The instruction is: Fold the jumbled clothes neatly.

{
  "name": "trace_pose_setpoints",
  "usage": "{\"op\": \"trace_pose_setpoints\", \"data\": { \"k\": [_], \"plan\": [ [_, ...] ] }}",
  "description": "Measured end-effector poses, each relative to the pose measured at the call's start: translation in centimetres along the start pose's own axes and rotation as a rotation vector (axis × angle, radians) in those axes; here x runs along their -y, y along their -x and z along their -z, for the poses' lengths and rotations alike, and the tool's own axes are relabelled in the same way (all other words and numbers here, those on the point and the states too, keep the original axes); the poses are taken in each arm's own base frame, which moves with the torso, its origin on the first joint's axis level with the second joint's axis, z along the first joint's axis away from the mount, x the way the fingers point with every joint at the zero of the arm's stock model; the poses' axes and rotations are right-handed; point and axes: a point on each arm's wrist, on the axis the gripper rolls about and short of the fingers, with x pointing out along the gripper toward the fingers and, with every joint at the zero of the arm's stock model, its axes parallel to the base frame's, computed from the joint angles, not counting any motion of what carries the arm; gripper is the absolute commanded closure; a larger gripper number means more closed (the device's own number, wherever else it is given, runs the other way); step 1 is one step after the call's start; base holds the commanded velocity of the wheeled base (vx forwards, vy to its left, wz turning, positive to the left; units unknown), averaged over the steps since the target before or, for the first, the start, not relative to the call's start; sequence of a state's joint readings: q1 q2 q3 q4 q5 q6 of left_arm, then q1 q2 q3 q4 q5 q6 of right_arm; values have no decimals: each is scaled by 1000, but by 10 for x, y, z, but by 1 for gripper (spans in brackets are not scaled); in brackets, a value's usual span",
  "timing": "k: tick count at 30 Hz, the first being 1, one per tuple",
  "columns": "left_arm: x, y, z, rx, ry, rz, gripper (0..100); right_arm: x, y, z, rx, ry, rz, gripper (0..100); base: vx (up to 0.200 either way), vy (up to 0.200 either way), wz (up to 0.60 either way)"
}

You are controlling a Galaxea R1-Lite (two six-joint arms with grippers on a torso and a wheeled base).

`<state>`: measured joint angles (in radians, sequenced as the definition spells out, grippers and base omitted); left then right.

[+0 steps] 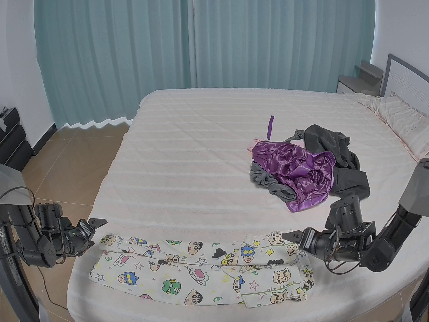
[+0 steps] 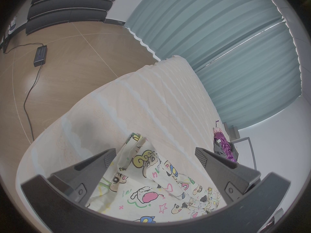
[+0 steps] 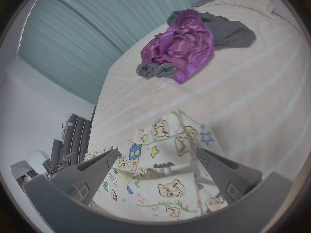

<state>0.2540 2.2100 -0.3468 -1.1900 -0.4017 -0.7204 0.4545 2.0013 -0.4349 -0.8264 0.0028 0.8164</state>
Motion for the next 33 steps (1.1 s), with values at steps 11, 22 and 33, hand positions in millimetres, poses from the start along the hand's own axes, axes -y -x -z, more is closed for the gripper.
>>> {"op": "trace_pose_setpoints", "data": {
  "k": [11,22,33],
  "plan": [
    [0,0,0,0,0,-1,0,6,16,5,38,-83,-47,0,0,0,0],
    [0,0,0,-1,0,-2,0,10,15,16,19,-76,-58,0,-109,0,0],
    [2,-1,0,2,-10,2,0,12,11,21,50,-71,-100,0,0,0,0]
  ]
}}
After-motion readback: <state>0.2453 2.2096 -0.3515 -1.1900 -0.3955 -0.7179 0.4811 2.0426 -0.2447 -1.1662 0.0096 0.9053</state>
